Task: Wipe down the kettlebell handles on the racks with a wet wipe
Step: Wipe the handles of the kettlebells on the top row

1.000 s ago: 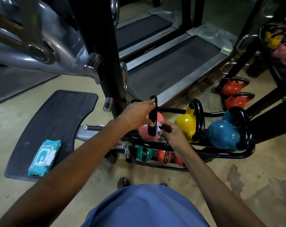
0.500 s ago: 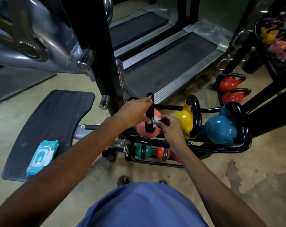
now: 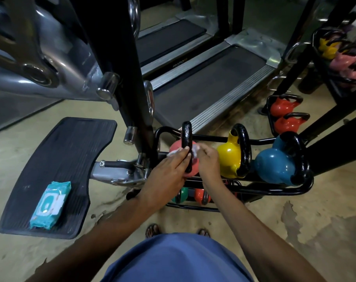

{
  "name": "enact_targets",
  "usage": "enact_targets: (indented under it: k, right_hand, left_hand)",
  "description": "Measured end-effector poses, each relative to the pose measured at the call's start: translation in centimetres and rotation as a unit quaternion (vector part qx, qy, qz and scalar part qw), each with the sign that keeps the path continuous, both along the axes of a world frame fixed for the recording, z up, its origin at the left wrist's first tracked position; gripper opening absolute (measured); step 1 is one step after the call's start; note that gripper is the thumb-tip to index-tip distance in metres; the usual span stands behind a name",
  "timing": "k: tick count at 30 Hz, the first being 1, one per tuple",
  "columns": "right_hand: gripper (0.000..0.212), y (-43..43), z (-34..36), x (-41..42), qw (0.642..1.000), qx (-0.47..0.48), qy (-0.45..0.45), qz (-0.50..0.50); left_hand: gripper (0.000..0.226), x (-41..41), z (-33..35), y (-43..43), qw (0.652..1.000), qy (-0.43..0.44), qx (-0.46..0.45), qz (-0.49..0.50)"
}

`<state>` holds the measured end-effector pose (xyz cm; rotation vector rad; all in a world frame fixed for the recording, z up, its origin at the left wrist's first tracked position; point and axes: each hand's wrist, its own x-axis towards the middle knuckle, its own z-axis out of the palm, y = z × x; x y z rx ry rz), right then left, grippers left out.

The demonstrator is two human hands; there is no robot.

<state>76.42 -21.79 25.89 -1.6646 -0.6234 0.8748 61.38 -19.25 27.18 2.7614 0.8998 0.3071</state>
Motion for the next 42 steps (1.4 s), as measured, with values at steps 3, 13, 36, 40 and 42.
enact_targets:
  k: [3, 13, 36, 40, 42]
  right_hand:
    - [0.026, 1.8, 0.9, 0.7, 0.997, 0.002, 0.027, -0.07]
    - [0.034, 3.3, 2.5, 0.3, 0.934, -0.021, 0.353, -0.041]
    - [0.022, 11.1, 0.3, 7.0, 0.926, 0.026, -0.284, 0.247]
    - [0.024, 14.4, 2.2, 7.4, 0.853, -0.08, -0.389, 0.338]
    - [0.024, 15.7, 3.7, 7.5, 0.789, -0.113, -0.44, 0.413]
  left_hand:
    - [0.067, 0.3, 0.4, 0.1, 1.0, -0.004, -0.004, 0.006]
    - [0.061, 1.7, 1.7, 1.7, 0.999, -0.025, -0.015, 0.025]
    - [0.079, 2.4, 0.9, 1.1, 0.998, 0.006, -0.032, 0.045]
    - [0.082, 2.5, 1.2, 1.1, 0.998, 0.002, -0.025, 0.056]
    - [0.083, 2.6, 1.5, 1.0, 0.998, -0.002, -0.023, 0.062]
